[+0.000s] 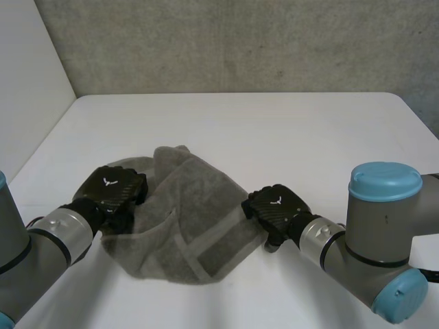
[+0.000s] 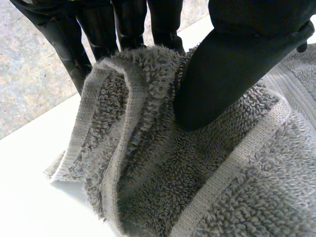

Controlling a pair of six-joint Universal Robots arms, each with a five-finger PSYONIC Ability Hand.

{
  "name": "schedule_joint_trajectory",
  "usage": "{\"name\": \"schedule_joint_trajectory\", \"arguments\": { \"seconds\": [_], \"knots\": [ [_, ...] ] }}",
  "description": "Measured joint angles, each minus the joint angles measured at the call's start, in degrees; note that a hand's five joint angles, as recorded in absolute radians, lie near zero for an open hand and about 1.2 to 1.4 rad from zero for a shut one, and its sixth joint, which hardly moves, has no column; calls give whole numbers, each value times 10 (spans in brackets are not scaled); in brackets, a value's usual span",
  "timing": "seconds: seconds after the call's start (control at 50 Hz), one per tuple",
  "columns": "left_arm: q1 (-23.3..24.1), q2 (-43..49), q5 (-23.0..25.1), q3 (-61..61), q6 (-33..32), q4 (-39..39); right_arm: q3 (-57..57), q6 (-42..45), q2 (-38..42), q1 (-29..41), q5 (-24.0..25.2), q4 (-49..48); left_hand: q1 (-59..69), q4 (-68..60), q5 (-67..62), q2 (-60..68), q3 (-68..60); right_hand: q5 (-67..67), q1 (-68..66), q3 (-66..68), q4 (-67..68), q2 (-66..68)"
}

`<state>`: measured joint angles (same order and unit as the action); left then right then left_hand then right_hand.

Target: Fold the towel.

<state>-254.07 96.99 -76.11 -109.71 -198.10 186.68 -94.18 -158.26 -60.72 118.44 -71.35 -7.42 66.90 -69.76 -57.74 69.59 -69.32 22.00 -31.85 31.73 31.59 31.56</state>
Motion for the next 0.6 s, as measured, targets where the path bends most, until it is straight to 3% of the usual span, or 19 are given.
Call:
{"name": "schedule_joint_trajectory", "arguments": {
  "seconds": [0.6],
  "knots": [
    [0, -1, 0, 7, 1, 0, 45, 56, 59, -35, 4, -4, 0, 0, 0, 0, 0, 26, -23, 26, 26, 25]
  ]
}}
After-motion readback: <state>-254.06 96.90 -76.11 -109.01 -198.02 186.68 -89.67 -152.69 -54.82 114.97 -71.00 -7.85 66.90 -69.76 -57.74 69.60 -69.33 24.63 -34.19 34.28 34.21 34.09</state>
